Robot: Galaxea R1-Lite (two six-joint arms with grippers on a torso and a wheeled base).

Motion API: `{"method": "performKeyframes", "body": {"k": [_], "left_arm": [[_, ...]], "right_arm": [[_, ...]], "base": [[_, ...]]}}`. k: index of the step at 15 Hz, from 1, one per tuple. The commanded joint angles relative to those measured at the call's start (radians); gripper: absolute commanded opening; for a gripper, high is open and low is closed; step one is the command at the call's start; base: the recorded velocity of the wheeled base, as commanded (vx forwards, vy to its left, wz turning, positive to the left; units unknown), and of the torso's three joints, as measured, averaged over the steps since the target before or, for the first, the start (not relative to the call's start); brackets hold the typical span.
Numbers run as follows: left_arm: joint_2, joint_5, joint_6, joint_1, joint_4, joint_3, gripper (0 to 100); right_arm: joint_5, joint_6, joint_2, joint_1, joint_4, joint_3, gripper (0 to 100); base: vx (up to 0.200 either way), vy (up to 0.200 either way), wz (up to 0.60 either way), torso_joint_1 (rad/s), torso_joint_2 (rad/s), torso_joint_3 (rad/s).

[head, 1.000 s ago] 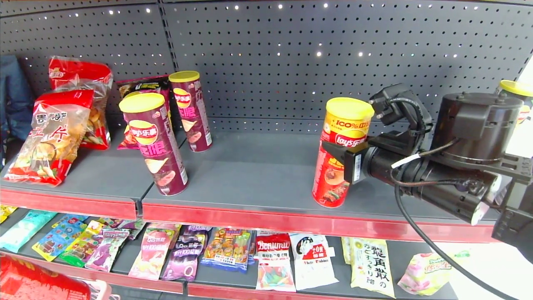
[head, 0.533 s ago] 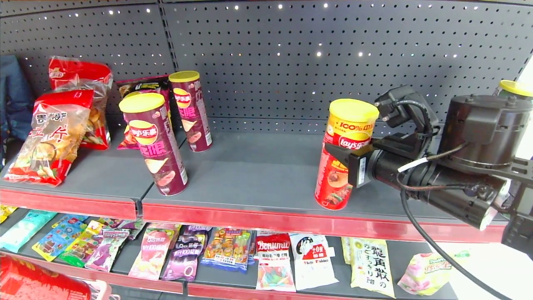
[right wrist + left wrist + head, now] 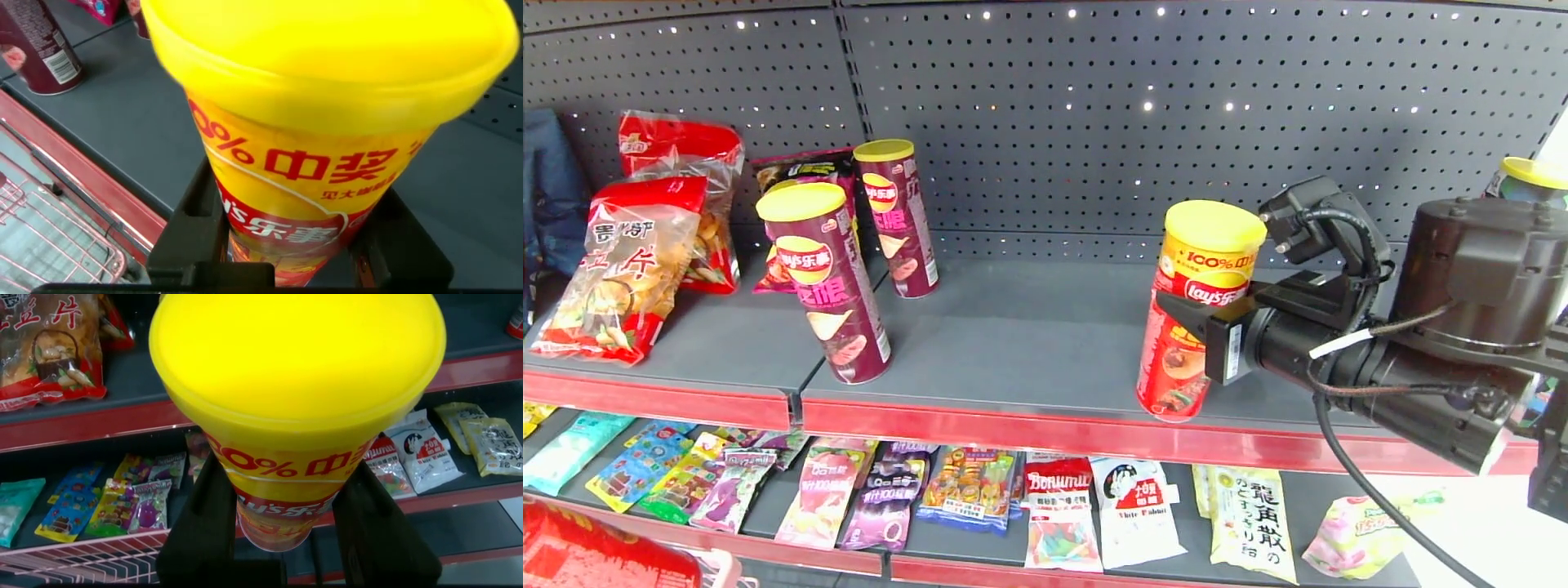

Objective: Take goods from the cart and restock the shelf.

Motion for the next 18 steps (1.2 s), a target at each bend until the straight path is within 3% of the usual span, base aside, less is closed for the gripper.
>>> {"method": "performKeyframes", "body": {"k": [1,6,16,17,18], "left_arm": [[0.000,-0.001,0.000,0.000,0.000,0.000,0],[0.000,0.001,0.000,0.000,0.000,-0.001,0],[0.000,0.001,0.000,0.000,0.000,-0.001,0],[0.000,-0.001,0.000,0.000,0.000,-0.001,0],[0.002,-0.001,0.000,0.000,0.000,-0.001,0]], "right_arm": [[-0.001,0.000,0.002,0.005,-0.001,0.005,0],[-0.054,-0.005,0.009,0.008,0.009,-0.004,0],[-0.062,-0.003,0.013,0.021,0.009,-0.002,0],[-0.065,-0.001,0.012,0.021,0.009,-0.002,100],[-0.065,-0.001,0.010,0.021,0.009,-0.006,100]], "base": [[0.000,0.000,0.00,0.000,0.00,0.000],[0.000,0.000,0.00,0.000,0.00,0.000],[0.000,0.000,0.00,0.000,0.00,0.000],[0.000,0.000,0.00,0.000,0.00,0.000],[0.000,0.000,0.00,0.000,0.00,0.000]]}}
